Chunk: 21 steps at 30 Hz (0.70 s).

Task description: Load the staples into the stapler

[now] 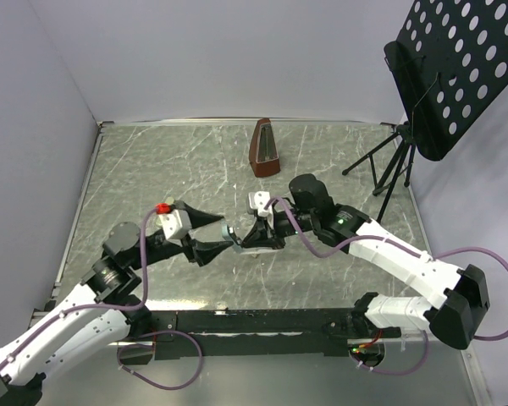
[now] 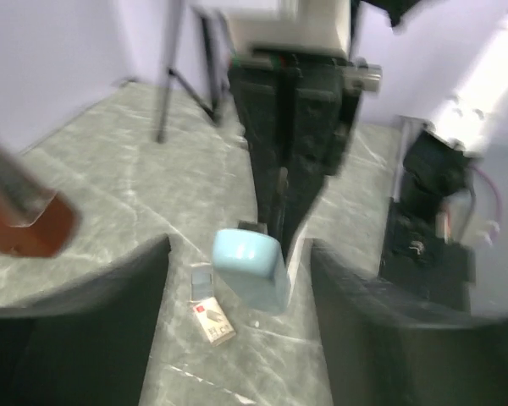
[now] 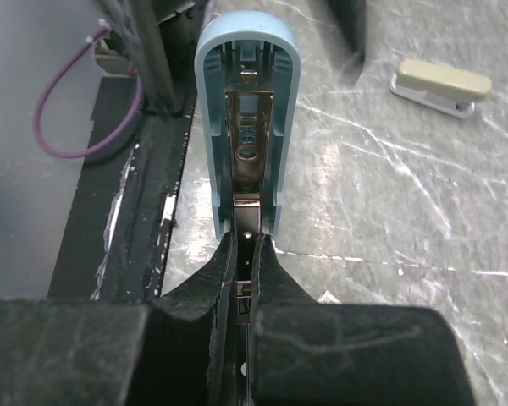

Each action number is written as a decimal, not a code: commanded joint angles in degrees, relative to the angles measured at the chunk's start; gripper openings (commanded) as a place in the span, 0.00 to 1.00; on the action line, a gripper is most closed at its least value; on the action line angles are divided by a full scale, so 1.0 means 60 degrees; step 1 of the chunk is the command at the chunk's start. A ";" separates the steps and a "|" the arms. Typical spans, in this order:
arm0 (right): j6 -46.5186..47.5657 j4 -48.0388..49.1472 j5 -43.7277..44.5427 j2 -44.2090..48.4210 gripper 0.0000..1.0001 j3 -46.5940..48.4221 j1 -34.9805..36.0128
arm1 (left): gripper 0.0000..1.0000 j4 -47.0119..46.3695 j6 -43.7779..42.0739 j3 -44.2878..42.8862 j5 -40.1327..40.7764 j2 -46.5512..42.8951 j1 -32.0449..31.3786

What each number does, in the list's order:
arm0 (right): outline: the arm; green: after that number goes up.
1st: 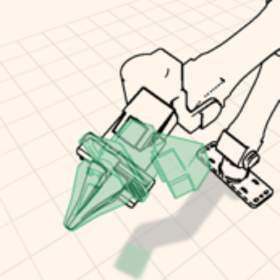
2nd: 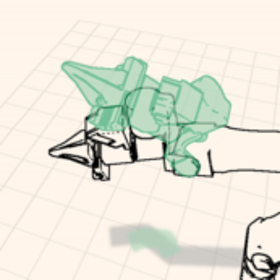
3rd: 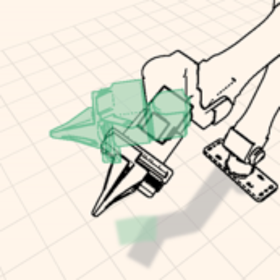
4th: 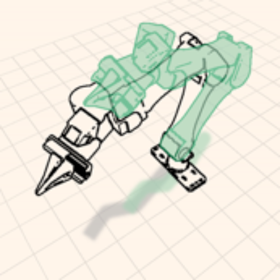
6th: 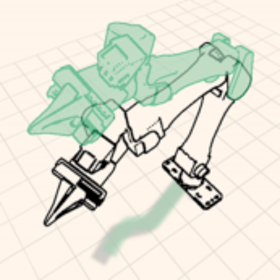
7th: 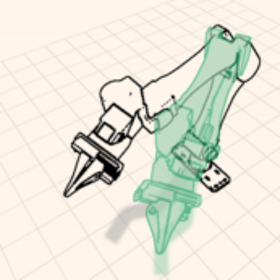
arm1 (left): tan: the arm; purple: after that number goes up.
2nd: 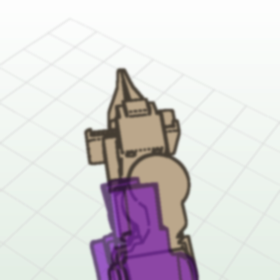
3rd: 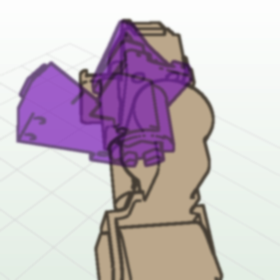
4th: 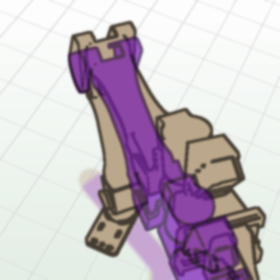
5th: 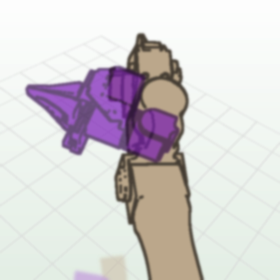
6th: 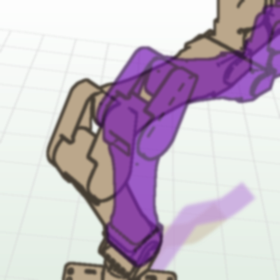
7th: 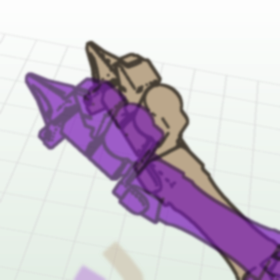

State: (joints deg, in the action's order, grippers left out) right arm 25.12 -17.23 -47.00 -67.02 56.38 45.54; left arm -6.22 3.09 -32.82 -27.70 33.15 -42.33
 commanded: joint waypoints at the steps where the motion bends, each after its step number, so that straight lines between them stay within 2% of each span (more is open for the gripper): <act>1: -0.0641 0.0996 0.0538 -0.0415 0.00 0.0272 -0.0017 | 0.82 0.0317 -0.0062 -0.0580 0.2196 -0.0762 0.0023; 2: -0.0730 0.1389 0.0640 -0.0518 0.00 0.0242 -0.0002 | 0.88 0.0638 0.0026 -0.0667 0.3259 -0.0894 0.0023; 4: -0.1139 0.1801 0.1223 -0.0882 0.00 0.0213 0.0056 | 0.99 0.0991 0.0070 -0.0843 0.4305 -0.1333 0.0009; 5: -0.1228 0.2180 0.1459 -0.1015 0.00 0.0198 0.0158 | 0.99 0.1311 0.0056 -0.0902 0.5354 -0.1480 0.0023; 8: -0.1973 0.3104 0.2587 -0.1630 0.00 0.0096 0.0334 | 0.99 0.1680 -0.0002 -0.1048 0.7318 -0.2226 0.0023; 12: -0.2765 0.4918 0.4227 -0.2655 0.00 0.0022 0.0817 | 0.99 0.1798 -0.0134 -0.1049 0.9210 -0.3338 0.0023; 15: -0.3190 0.6060 0.5005 -0.4072 0.00 0.0183 0.1110 | 0.99 0.1507 -0.0047 -0.0626 1.0296 -0.4041 0.0009; 21: -0.4172 0.7046 0.7069 -0.5906 0.00 0.0652 0.1419 | 0.99 0.1534 -0.0032 0.0196 1.1119 -0.4850 0.0096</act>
State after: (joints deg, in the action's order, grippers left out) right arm 5.50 15.07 -15.46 -98.26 56.69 53.06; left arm 2.09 2.66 -33.30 31.14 5.28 -42.11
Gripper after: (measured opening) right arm 0.056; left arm 0.994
